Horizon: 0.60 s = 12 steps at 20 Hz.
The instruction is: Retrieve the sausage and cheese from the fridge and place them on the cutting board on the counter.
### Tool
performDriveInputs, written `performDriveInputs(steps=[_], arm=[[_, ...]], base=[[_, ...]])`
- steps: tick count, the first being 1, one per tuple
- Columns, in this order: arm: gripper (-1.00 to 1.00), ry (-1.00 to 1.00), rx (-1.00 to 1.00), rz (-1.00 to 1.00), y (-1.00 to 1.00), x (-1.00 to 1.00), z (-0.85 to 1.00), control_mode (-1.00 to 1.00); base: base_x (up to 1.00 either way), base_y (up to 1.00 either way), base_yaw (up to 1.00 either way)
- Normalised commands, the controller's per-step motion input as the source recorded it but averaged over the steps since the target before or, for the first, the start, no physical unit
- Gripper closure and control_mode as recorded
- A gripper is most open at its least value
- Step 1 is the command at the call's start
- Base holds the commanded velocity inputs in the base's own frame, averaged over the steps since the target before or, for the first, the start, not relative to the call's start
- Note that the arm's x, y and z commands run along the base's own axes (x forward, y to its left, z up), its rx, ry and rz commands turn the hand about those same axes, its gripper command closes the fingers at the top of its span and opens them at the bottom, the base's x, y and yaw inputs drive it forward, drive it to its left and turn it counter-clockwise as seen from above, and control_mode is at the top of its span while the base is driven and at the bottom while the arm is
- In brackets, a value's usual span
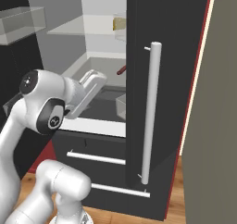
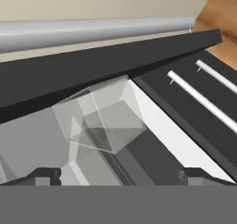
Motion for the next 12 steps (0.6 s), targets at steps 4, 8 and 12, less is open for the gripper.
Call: performDriveInputs(steps=[4, 8, 12], arm=[[-1.00, -0.02, 0.00, -0.12, -0.25, 0.33, 0.12, -1.00], [-1.00, 0.00, 0.00, -0.03, -0.36, 0.20, 0.13, -1.00], [-1.00, 0.00, 0.00, -0.03, -0.39, 0.20, 0.09, -1.00]], base=[[0.00, 0.00, 0.00], [0.00, 0.00, 0.00], [0.00, 0.00, 0.00]])
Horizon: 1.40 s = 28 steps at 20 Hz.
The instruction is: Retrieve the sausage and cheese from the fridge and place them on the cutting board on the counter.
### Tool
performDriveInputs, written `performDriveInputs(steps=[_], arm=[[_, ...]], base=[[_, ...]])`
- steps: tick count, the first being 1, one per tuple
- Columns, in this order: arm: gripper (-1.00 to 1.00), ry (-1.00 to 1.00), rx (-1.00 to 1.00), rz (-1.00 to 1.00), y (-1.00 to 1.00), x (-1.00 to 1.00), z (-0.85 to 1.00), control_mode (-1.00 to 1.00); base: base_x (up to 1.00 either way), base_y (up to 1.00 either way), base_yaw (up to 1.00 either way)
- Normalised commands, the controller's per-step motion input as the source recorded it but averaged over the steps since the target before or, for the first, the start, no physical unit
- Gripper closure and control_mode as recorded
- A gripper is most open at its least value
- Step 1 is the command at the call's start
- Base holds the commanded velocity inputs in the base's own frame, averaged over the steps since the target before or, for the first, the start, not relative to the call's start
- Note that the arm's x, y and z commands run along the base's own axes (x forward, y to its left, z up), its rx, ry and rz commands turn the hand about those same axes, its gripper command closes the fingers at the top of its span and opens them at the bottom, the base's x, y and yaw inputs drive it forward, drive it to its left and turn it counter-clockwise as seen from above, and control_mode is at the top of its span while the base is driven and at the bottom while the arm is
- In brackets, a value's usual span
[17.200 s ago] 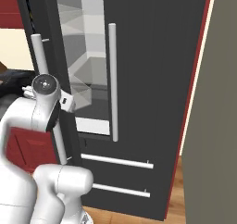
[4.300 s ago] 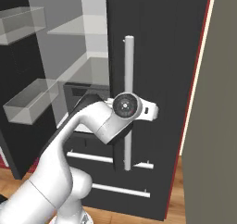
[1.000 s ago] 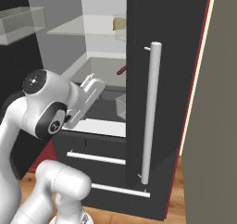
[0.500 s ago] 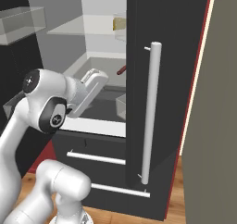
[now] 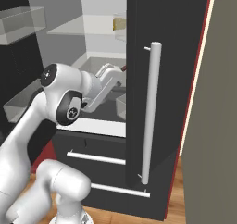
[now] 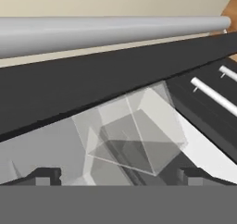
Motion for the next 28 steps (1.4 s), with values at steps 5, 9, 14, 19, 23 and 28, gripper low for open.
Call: performDriveInputs(steps=[5, 9, 14, 19, 23, 28], arm=[[-1.00, 0.01, -0.06, -0.10, -0.42, 0.11, 0.02, -1.00], [-1.00, 0.06, -0.11, -0.09, -0.38, 0.18, 0.00, -1.00], [-1.00, 0.00, -0.11, -0.04, -0.36, 0.15, 0.00, -1.00], [-1.00, 0.01, -0.08, -0.08, -0.61, 0.11, 0.03, -1.00], [-1.00, 0.04, -0.06, -0.11, -0.73, 0.01, 0.02, -1.00], [-1.00, 0.07, -0.04, -0.13, -0.77, 0.00, 0.01, -1.00]], base=[[0.00, 0.00, 0.00], [0.00, 0.00, 0.00], [0.00, 0.00, 0.00], [0.00, 0.00, 0.00], [0.00, 0.00, 0.00], [0.00, 0.00, 0.00]])
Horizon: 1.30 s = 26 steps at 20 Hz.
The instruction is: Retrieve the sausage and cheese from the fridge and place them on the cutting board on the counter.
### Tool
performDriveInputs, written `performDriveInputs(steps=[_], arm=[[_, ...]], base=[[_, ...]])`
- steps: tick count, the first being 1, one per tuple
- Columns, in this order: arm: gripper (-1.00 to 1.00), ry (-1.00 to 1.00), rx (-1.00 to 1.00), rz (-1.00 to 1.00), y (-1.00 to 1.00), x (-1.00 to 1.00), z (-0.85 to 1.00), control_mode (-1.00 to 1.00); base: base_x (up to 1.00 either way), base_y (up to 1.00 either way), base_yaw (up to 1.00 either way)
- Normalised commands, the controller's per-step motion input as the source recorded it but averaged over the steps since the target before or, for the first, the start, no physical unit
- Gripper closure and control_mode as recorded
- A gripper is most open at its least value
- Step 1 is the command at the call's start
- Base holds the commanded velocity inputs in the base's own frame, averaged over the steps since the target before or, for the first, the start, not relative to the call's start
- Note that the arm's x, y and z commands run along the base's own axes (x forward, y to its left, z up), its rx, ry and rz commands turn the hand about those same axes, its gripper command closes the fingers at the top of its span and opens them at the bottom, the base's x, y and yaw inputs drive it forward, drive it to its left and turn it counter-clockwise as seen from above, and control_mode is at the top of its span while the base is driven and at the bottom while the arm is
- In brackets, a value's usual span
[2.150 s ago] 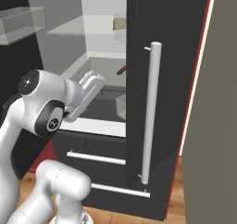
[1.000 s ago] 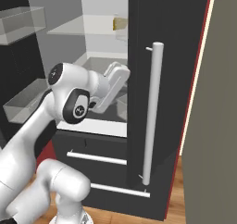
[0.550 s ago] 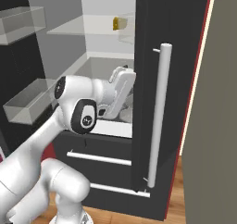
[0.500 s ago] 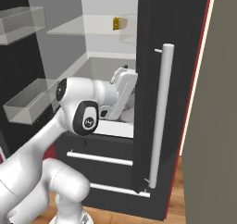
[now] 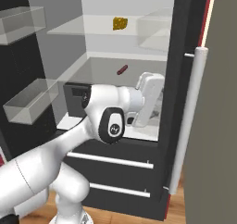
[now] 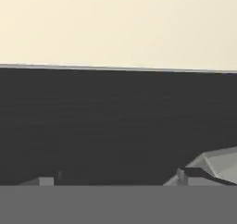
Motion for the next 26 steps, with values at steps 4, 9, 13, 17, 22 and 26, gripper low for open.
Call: performDriveInputs(steps=[4, 9, 13, 17, 22, 26], arm=[[-1.00, 0.16, -0.04, -0.16, -0.74, 0.00, 0.00, -1.00], [-1.00, 0.19, -0.04, -0.17, -0.68, 0.00, 0.01, -1.00], [-1.00, 0.16, -0.06, -0.16, -0.52, 0.00, 0.00, -1.00], [-1.00, 0.08, -0.06, -0.13, -0.13, -0.10, 0.00, -1.00], [-1.00, 0.00, 0.00, 0.00, 0.41, -0.44, -0.01, -1.00], [-1.00, 0.02, -0.02, 0.07, 0.66, -0.33, 0.00, -1.00]], base=[[0.00, 0.00, 0.00], [0.00, 0.00, 0.00], [0.00, 0.00, 0.00], [0.00, 0.00, 0.00], [0.00, 0.00, 0.00], [0.00, 0.00, 0.00]])
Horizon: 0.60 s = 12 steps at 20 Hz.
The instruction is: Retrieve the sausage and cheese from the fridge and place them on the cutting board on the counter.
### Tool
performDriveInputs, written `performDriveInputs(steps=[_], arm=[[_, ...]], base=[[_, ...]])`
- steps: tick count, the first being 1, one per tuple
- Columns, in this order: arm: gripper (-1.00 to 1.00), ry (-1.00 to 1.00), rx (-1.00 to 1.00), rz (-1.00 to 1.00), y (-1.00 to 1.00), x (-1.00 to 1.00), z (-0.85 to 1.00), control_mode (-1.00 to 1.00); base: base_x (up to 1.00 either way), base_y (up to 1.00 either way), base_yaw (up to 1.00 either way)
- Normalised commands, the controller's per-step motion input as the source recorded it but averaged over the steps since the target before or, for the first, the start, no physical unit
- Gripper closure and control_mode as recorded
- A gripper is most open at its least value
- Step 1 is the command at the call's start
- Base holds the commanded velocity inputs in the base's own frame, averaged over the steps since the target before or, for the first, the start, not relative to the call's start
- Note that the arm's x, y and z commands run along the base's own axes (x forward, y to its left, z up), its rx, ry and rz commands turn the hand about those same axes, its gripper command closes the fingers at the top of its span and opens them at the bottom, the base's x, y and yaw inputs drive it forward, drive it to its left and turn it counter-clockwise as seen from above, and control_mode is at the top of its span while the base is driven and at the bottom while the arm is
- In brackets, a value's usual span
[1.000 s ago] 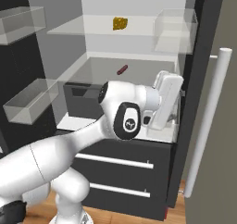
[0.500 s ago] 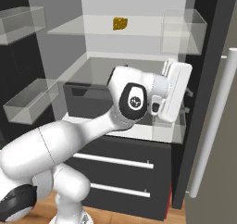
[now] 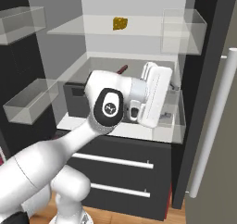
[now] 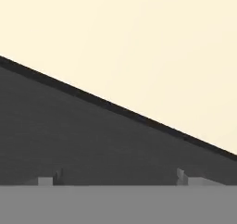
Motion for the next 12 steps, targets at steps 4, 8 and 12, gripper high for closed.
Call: performDriveInputs(steps=[4, 8, 12], arm=[[-1.00, 0.34, -0.16, 0.33, 0.73, -0.22, 0.05, -1.00], [-1.00, 0.32, -0.17, 0.41, 0.69, -0.20, 0.00, -1.00], [-1.00, 0.29, -0.14, 0.51, 0.61, -0.18, 0.00, -1.00]], base=[[0.00, 0.00, 0.00], [0.00, 0.00, 0.00], [0.00, 0.00, 0.00]])
